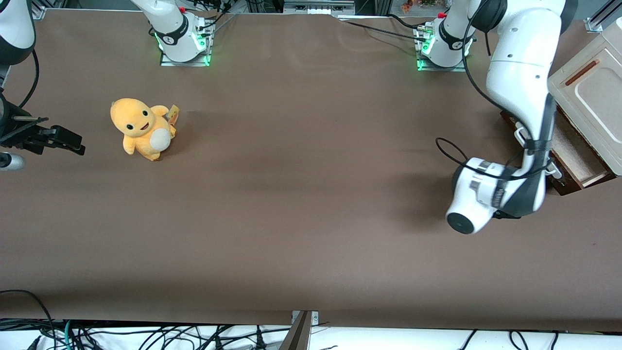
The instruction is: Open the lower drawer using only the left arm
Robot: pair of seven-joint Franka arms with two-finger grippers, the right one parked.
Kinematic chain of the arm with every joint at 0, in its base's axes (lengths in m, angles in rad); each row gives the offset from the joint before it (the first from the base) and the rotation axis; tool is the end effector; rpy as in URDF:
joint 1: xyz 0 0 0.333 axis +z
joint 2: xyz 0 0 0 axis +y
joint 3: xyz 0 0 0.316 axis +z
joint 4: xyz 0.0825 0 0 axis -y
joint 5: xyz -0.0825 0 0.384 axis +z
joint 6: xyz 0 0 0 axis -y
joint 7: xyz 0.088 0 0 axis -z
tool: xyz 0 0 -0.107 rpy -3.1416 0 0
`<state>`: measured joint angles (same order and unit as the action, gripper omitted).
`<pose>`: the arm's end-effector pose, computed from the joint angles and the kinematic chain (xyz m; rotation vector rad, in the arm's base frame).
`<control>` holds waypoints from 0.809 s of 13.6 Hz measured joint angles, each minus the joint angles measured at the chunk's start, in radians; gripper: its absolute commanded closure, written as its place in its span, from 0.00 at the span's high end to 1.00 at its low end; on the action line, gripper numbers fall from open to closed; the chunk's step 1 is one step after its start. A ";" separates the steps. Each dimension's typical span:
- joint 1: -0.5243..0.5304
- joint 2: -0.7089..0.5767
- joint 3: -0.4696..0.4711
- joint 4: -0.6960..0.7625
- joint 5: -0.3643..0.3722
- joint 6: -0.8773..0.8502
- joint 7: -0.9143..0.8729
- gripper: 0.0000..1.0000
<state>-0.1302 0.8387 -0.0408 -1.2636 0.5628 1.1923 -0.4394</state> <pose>0.6455 -0.0341 0.2399 -2.2062 -0.2418 0.8326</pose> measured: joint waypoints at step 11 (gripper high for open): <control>0.186 -0.117 0.002 0.278 -0.509 0.136 0.030 1.00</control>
<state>0.0557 0.7221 -0.0392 -0.9858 0.0539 1.3282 -0.4098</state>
